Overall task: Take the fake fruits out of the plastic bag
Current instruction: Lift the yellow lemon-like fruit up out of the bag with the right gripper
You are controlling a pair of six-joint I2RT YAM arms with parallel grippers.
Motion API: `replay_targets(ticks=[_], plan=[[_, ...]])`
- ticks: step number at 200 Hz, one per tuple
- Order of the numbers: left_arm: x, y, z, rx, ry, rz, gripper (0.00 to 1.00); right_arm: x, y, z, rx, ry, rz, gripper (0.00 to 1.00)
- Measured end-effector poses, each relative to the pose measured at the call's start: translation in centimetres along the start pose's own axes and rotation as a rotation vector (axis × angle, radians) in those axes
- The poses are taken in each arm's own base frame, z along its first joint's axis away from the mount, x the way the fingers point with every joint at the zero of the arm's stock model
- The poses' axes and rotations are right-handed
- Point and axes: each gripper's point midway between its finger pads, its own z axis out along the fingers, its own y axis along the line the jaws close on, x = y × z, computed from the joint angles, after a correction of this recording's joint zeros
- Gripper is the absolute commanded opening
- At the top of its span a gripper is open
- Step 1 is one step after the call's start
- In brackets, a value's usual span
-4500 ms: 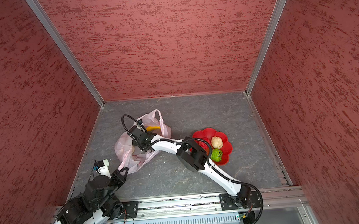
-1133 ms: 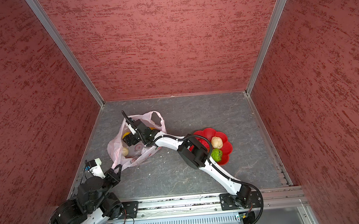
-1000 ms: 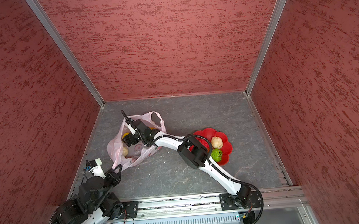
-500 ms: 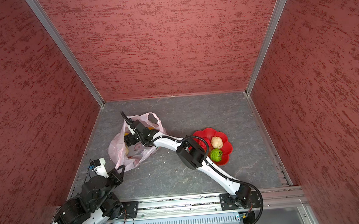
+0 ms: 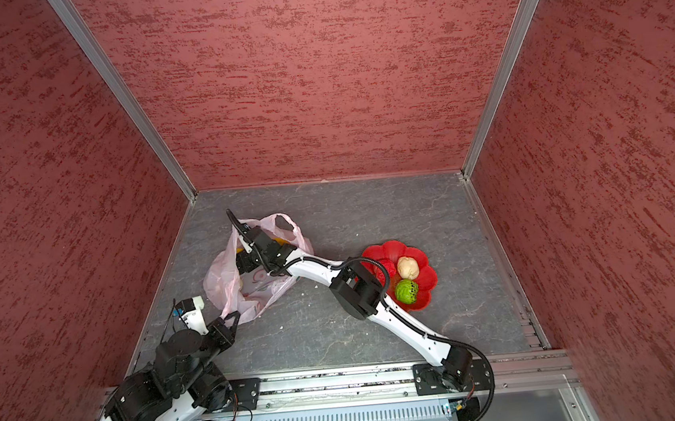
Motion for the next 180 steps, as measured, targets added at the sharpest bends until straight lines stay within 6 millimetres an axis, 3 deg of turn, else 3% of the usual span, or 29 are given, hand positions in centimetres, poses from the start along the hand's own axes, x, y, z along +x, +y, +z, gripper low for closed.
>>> replay_targets(ticks=[108, 180], plan=[[-0.1, 0.6, 0.0, -0.029, -0.012, -0.01, 0.0, 0.2, -0.7, 0.3, 0.007, -0.013, 0.041, 0.48], [-1.1, 2.3, -0.4, -0.109, -0.072, -0.046, 0.0, 0.9, -1.3, -1.6, 0.04, -0.013, 0.037, 0.4]])
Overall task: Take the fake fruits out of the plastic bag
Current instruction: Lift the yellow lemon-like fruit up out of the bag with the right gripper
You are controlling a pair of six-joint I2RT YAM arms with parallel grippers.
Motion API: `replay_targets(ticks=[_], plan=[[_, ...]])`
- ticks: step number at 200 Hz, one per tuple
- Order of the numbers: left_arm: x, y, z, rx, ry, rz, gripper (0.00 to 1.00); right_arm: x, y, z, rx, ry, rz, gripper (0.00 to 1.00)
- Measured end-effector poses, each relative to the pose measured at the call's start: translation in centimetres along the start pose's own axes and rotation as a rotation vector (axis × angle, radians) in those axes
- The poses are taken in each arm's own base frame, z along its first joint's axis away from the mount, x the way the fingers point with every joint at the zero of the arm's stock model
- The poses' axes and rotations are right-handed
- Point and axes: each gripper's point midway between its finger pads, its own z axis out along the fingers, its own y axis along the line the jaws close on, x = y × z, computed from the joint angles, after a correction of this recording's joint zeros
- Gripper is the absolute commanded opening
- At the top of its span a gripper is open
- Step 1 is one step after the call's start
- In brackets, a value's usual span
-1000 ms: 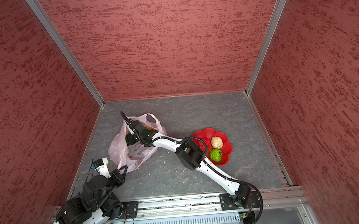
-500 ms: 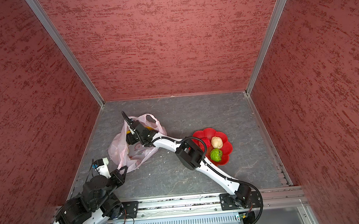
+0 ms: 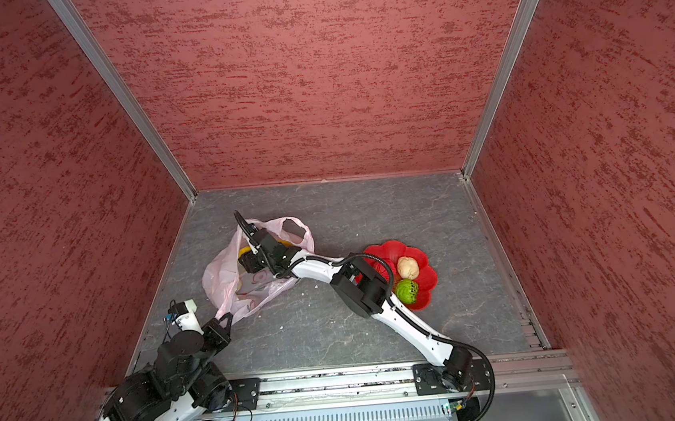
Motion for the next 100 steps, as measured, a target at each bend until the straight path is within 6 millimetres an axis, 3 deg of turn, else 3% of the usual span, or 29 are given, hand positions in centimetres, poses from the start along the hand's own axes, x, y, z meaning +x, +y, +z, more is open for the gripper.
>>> replay_targets(ticks=[57, 100], plan=[[-0.3, 0.6, 0.0, -0.028, -0.021, -0.023, 0.0, 0.6, -0.2, -1.0, 0.01, 0.014, -0.002, 0.38], [-0.5, 0.3, 0.2, -0.014, -0.035, -0.035, 0.0, 0.3, 0.6, -3.9, 0.014, 0.035, -0.008, 0.38]])
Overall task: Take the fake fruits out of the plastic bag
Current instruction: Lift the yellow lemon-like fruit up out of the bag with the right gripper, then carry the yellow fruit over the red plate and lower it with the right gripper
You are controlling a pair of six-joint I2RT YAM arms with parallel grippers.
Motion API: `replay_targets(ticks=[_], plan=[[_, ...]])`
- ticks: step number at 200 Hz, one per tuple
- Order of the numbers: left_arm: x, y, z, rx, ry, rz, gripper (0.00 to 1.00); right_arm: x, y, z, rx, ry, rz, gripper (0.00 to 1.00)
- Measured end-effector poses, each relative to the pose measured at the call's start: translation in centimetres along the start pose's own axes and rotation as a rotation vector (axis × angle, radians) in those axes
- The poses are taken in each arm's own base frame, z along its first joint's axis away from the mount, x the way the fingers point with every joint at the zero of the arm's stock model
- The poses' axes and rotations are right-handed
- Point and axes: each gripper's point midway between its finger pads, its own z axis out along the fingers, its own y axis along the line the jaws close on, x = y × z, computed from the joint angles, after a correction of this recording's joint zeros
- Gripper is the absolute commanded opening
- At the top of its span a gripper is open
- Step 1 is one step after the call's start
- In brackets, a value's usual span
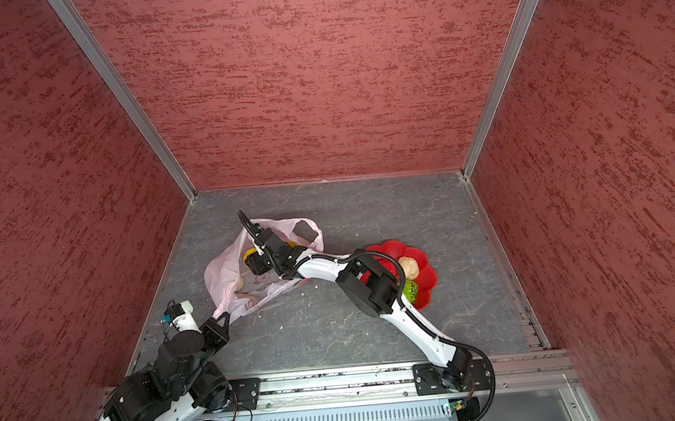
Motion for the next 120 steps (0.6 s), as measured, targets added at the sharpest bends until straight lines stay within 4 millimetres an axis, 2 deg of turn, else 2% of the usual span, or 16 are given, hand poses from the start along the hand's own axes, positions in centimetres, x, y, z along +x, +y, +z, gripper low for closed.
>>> replay_targets(ticks=[57, 78, 120], plan=[[-0.9, -0.5, 0.3, 0.009, -0.058, -0.013, 0.0, -2.4, 4.5, -6.2, -0.046, -0.025, -0.049, 0.38], [-1.4, -0.8, 0.3, 0.014, -0.084, -0.012, 0.0, -2.1, 6.2, -7.9, -0.059, -0.009, -0.076, 0.38], [-2.3, -1.2, 0.3, 0.024, -0.129, -0.003, 0.0, -1.1, 8.1, -11.8, -0.046, 0.055, -0.129, 0.38]])
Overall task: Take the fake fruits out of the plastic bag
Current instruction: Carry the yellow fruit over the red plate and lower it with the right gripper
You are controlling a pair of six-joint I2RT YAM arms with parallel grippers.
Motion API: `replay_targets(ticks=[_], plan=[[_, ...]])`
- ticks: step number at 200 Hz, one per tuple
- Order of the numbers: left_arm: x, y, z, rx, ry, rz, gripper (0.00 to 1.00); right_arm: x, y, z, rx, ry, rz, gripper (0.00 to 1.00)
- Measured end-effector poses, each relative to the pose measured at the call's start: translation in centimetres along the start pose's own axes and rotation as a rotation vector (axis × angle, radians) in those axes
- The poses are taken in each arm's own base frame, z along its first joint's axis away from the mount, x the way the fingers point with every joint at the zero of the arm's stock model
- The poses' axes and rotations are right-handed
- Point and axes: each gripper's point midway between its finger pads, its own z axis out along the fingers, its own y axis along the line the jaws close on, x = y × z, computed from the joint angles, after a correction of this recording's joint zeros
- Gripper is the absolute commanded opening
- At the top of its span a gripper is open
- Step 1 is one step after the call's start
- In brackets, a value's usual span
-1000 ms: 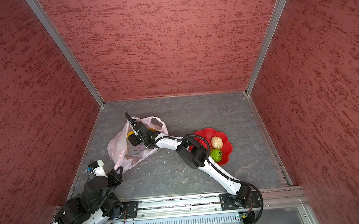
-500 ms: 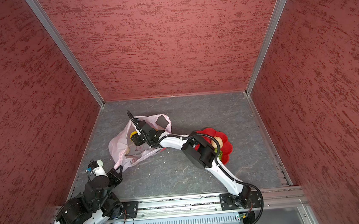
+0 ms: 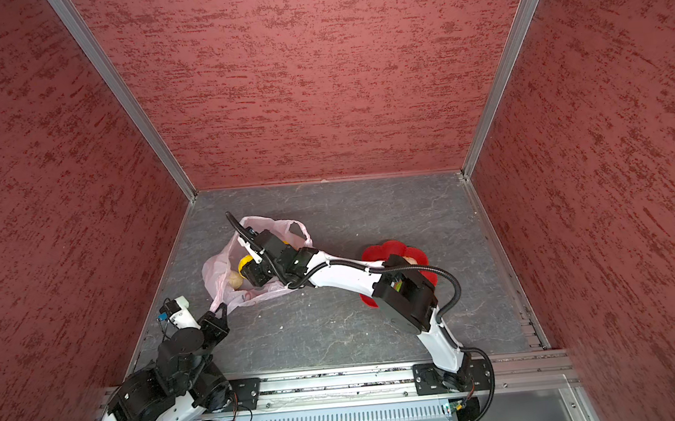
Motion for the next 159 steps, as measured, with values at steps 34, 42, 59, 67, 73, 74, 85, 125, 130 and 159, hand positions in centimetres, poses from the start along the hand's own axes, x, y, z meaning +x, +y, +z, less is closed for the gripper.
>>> replay_targets(ticks=[34, 42, 59, 67, 73, 74, 85, 125, 130, 159], plan=[[-0.4, -0.3, 0.1, 0.011, -0.024, -0.002, 0.0, -2.1, 1.5, -5.6, 0.011, -0.011, -0.023, 0.38], [-0.4, -0.4, 0.2, 0.013, -0.026, -0.002, 0.0, -2.9, 1.8, -7.3, 0.012, -0.027, -0.024, 0.38], [-0.2, -0.4, 0.4, 0.015, -0.026, 0.005, 0.0, -4.4, 2.2, -10.8, 0.018, -0.067, -0.021, 0.38], [-0.2, -0.4, 0.5, 0.017, -0.027, 0.007, 0.0, -4.9, 2.3, -12.5, 0.026, -0.084, -0.017, 0.38], [-0.1, -0.5, 0.5, 0.018, -0.027, 0.009, 0.0, -5.2, 2.3, -13.6, 0.03, -0.097, -0.013, 0.38], [-0.1, -0.5, 0.5, 0.018, -0.028, 0.009, 0.0, -5.2, 2.3, -13.8, 0.032, -0.099, -0.012, 0.38], [-0.1, -0.6, 0.6, 0.02, -0.028, 0.014, 0.0, -5.6, 2.2, -15.8, 0.046, -0.118, -0.001, 0.38], [0.0, -1.0, 0.9, 0.021, -0.024, 0.028, 0.0, -5.6, 0.6, -22.0, 0.145, -0.17, 0.031, 0.38], [0.0, -1.1, 0.9, 0.02, -0.023, 0.031, 0.0, -5.5, 0.3, -22.8, 0.162, -0.177, 0.037, 0.38], [0.2, -1.2, 1.1, 0.013, -0.017, 0.039, 0.0, -6.3, -1.9, -28.6, 0.269, -0.26, 0.072, 0.38]])
